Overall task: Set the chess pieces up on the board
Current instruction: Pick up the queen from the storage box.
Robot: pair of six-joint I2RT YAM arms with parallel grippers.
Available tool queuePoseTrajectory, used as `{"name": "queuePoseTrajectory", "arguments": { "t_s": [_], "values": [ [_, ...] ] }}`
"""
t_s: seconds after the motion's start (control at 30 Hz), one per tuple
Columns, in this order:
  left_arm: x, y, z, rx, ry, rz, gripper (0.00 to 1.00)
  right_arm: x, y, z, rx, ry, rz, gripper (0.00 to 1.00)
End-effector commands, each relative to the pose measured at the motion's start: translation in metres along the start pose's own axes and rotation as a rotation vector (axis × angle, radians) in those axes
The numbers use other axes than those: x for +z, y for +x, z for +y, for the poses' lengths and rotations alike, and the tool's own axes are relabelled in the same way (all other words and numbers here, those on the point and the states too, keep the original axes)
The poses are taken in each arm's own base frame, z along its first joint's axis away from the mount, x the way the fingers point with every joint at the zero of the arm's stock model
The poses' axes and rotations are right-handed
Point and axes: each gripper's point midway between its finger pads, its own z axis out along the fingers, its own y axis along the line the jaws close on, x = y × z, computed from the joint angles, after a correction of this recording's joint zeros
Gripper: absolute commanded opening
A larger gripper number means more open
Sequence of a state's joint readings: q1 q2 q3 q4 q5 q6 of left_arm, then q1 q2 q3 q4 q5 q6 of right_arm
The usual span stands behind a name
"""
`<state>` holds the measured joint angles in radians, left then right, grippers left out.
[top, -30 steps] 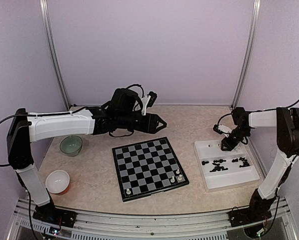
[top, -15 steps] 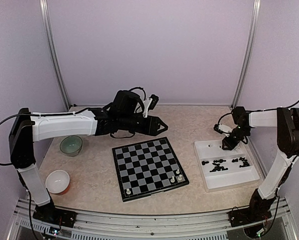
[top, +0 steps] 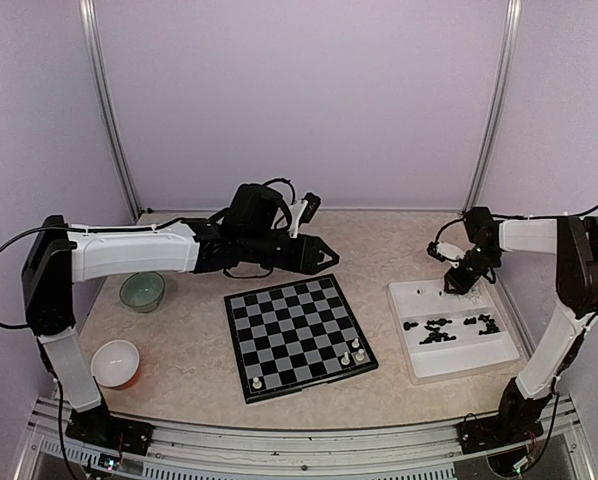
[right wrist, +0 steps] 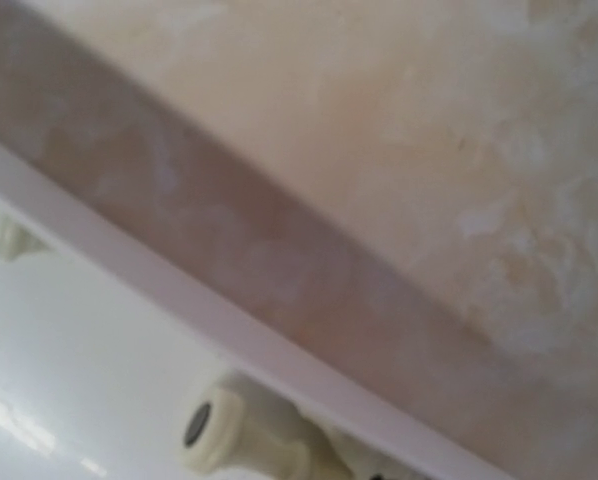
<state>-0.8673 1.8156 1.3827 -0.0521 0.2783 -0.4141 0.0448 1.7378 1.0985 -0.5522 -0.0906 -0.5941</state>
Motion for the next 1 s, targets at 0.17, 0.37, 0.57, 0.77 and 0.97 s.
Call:
{"name": "queuePoseTrajectory", "arguments": {
  "t_s": [0.17,0.37,0.57,0.77,0.97],
  "values": [
    [0.003,-0.003,-0.007,0.01,0.027,-0.009,0.49,0.02,0.007,0.017,-0.027,-0.098,0.048,0.34],
    [0.006,-0.003,-0.008,0.009,0.034,-0.009,0.49,0.021,0.021,0.034,-0.041,-0.174,0.084,0.33],
    [0.01,-0.002,-0.01,0.005,0.051,-0.008,0.49,0.018,0.024,0.051,-0.005,-0.242,0.074,0.18],
    [0.013,-0.004,-0.009,0.008,0.056,-0.025,0.49,-0.004,0.015,0.063,0.015,-0.267,0.02,0.08],
    [0.026,-0.006,-0.016,-0.02,0.115,-0.025,0.49,-0.062,-0.025,0.079,-0.033,-0.276,-0.132,0.05]
  ]
}}
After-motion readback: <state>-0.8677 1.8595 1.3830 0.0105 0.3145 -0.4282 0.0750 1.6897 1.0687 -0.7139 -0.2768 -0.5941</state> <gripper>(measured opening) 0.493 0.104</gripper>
